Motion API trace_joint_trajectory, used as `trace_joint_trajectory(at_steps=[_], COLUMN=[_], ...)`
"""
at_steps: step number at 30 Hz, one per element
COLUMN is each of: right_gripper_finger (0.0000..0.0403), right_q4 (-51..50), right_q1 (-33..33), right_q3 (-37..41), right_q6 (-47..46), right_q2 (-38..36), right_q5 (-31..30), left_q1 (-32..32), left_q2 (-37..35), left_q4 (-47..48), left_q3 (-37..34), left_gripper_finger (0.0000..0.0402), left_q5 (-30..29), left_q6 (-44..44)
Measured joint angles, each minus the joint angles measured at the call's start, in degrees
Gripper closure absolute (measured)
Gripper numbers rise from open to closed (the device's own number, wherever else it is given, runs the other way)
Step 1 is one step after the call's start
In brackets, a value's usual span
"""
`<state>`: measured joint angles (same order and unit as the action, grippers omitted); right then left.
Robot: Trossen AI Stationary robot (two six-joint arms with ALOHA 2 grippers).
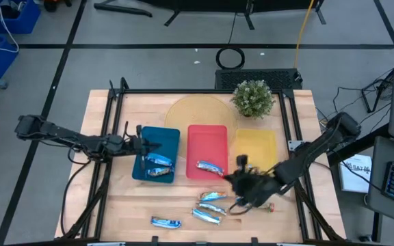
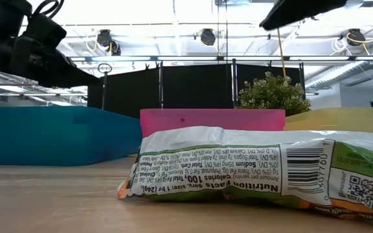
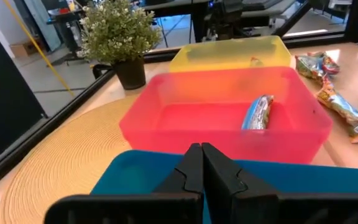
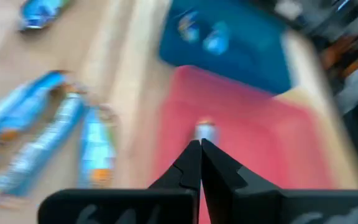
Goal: Pick and place Granola Bars by type
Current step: Put the yellow granola bar into the red bin
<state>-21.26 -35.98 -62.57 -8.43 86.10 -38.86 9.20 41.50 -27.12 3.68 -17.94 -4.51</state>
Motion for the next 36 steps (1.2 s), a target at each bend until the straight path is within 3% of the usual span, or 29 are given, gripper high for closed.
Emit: trace_joint_trajectory(at_steps=[6, 11, 15, 22, 36], right_gripper_finger=[0.0318, 0.0229, 0.0194, 0.0192, 0.0217], right_q4=[-2.53, -3.38, -10.17, -14.15, -0.31], right_q1=[-0.54, -2.45, -3.08, -3.13, -2.32], right_q3=[-10.18, -13.46, -13.41, -12.16, -3.72], right_q6=[-8.32, -8.42, -11.52, -15.96, -11.67], right_q2=[12.51, 17.32, 18.78, 18.84, 18.84], right_q5=[12.25, 12.34, 15.13, 15.05, 13.73], left_q1=[0.93, 2.29, 2.92, 3.24, 3.22], left_q2=[0.00, 0.00, 0.00, 0.00, 0.00], left_q4=[-0.18, -0.19, -0.19, -0.17, -0.12], left_q3=[0.01, 0.02, 0.02, 0.56, 0.76], left_gripper_finger=[0.0372, 0.0355, 0.0353, 0.0353, 0.0353], left_q5=[0.12, 0.23, 0.40, 0.42, 1.81], left_q6=[1.41, 3.04, 1.61, -1.81, -1.31])
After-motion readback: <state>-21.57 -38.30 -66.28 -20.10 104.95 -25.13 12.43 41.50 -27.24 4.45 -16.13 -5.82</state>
